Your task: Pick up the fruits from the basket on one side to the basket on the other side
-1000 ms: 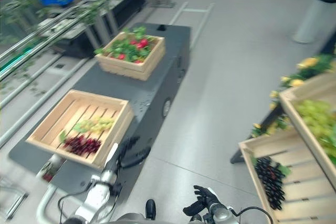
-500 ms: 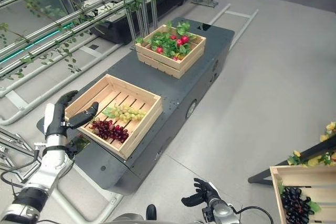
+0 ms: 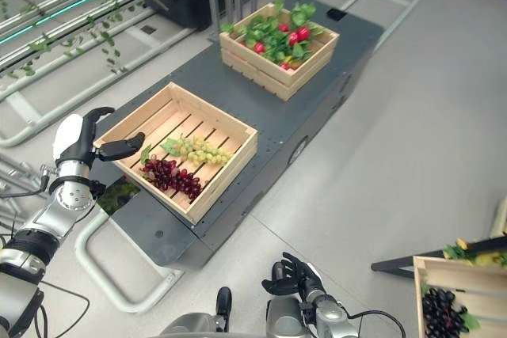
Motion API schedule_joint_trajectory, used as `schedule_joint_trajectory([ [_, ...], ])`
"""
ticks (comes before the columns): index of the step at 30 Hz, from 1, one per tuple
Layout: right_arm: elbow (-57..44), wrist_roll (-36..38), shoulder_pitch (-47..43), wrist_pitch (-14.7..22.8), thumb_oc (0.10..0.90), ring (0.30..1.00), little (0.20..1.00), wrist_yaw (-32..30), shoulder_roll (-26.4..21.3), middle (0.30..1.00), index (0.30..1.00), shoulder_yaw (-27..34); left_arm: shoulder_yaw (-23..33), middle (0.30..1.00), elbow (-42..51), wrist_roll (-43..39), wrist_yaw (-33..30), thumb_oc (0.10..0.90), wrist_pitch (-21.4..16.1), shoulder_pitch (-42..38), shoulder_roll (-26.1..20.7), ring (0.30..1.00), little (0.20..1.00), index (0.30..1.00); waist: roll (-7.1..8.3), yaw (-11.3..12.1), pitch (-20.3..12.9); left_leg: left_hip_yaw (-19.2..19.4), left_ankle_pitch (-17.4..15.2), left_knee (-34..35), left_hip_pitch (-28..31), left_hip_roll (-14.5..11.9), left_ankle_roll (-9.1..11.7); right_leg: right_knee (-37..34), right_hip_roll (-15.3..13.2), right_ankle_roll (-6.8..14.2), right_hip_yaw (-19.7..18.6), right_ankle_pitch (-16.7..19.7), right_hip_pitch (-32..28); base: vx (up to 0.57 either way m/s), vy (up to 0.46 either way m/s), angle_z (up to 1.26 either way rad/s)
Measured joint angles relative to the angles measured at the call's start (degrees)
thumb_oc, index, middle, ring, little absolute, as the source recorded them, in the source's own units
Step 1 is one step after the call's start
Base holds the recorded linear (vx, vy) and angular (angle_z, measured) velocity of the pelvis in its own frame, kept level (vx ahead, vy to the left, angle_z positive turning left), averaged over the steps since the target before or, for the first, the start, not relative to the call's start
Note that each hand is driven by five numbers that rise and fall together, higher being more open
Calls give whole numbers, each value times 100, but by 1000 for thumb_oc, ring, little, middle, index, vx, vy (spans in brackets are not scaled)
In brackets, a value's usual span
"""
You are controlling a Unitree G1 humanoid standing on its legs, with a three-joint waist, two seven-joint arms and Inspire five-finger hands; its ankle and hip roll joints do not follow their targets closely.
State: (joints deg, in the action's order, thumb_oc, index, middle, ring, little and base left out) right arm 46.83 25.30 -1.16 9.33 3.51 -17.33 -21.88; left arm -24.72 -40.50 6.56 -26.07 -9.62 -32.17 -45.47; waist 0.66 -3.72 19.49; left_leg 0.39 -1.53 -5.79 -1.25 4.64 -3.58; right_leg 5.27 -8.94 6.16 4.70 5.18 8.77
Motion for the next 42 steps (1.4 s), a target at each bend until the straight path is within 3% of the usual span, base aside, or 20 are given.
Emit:
schedule_joint_trajectory([
  [2,-185,58,-467,178,800,900,900,-6,-239,900,900,-102,-513,900,1,247,-152,800,-7,-353,-225,900,900,900,-53,130,235,432,-200,-507,-634,-282,137,269,176,-165,50,-67,513,-224,-61,9],
  [6,-132,278,-1739,425,800,900,900,-77,-546,900,900,-124,-1164,900,-638,649,-182,800,69,-1557,-281,900,900,900,86,111,897,494,-233,-852,-1215,-413,248,634,272,-323,95,-116,1099,-116,59,-1],
  [11,-105,461,-2225,497,800,900,900,-130,-673,900,900,-137,-1911,900,-801,1245,-190,800,116,-2151,-281,900,900,900,94,-93,941,521,-331,-1100,-1566,-465,261,808,279,-352,113,-184,1396,-61,72,1],
  [15,-97,540,-2224,492,800,900,900,-111,-676,900,900,-211,-2121,900,-854,1691,-374,800,185,-2793,-298,900,900,900,90,-87,1030,529,-388,-1403,-1977,-466,239,1039,237,-362,203,-239,1737,-76,32,11],
  [21,-111,663,-2196,480,800,900,900,-74,-677,900,900,-454,-2855,900,-843,2553,-497,800,403,-3441,-608,900,900,900,93,-79,1088,526,-465,-1914,-2691,-485,226,1444,189,-404,210,-289,2381,-28,26,5],
  [29,-119,663,-2217,480,800,900,900,-75,-747,900,900,-561,-3180,900,-721,3146,195,800,700,-3510,-797,900,900,900,96,-86,1090,532,-515,-2192,-3177,-540,231,1677,217,-415,194,-334,2852,-2,2,0],
  [42,-88,660,-2448,476,800,900,900,-74,-800,900,900,-564,-3242,900,-304,3715,609,800,880,-3536,-1140,900,900,900,96,8,1090,507,-526,-2188,-3203,-558,275,1686,235,-478,222,-339,2889,20,-3,0],
])
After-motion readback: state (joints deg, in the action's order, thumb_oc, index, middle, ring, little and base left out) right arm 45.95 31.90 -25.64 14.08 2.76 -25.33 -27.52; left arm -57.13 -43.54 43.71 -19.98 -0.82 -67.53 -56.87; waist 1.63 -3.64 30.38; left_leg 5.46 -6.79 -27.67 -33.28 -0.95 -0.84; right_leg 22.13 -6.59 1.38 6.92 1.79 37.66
